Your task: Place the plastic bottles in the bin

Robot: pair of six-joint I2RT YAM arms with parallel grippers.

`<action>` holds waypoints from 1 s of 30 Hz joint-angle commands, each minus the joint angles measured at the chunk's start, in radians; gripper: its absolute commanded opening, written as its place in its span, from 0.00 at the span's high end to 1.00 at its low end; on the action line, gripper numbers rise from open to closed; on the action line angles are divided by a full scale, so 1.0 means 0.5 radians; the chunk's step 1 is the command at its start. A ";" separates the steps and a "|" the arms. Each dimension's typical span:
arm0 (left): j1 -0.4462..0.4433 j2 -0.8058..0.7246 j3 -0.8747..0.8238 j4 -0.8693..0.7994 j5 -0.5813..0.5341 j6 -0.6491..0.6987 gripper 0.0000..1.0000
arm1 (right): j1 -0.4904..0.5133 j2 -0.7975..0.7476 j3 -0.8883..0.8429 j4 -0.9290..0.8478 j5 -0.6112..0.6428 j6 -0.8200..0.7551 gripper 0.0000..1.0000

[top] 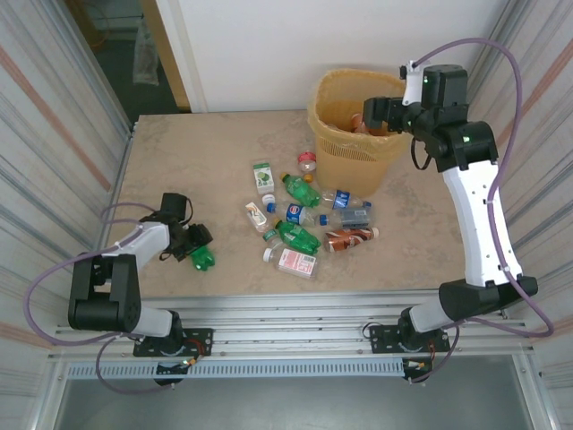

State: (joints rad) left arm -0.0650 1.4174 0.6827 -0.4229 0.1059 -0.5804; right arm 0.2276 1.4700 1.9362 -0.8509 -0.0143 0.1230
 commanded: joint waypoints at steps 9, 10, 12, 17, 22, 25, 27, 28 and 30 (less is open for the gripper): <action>-0.023 -0.106 0.028 0.162 0.300 -0.070 0.50 | 0.305 -0.186 -0.276 0.102 0.043 0.101 0.03; -0.021 -0.146 0.037 0.159 0.315 -0.078 0.50 | 0.344 -0.193 -0.290 0.106 0.062 0.105 0.03; -0.020 -0.227 0.058 0.147 0.344 -0.093 0.51 | 0.421 -0.209 -0.322 0.129 0.099 0.110 0.02; -0.018 -0.441 0.142 0.083 0.390 -0.112 0.51 | 0.571 -0.232 -0.416 0.202 0.078 0.165 0.02; -0.022 -0.633 0.246 0.088 0.452 -0.159 0.52 | 0.655 -0.246 -0.561 0.337 -0.069 0.268 0.01; -0.021 -0.699 0.318 0.112 0.510 -0.189 0.53 | 0.673 -0.246 -0.664 0.451 -0.232 0.333 0.01; -0.020 -0.736 0.370 0.129 0.545 -0.210 0.53 | 0.680 -0.242 -0.739 0.548 -0.372 0.368 0.00; -0.020 -0.750 0.393 0.142 0.556 -0.218 0.53 | 0.683 -0.237 -0.767 0.583 -0.424 0.380 0.00; -0.022 -0.779 0.429 0.166 0.586 -0.232 0.53 | 0.692 -0.218 -0.809 0.654 -0.527 0.408 0.00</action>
State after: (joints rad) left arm -0.0738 1.0588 0.8524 -0.3618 0.3515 -0.6708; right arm 0.5621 1.3666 1.5505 -0.6189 -0.1654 0.2790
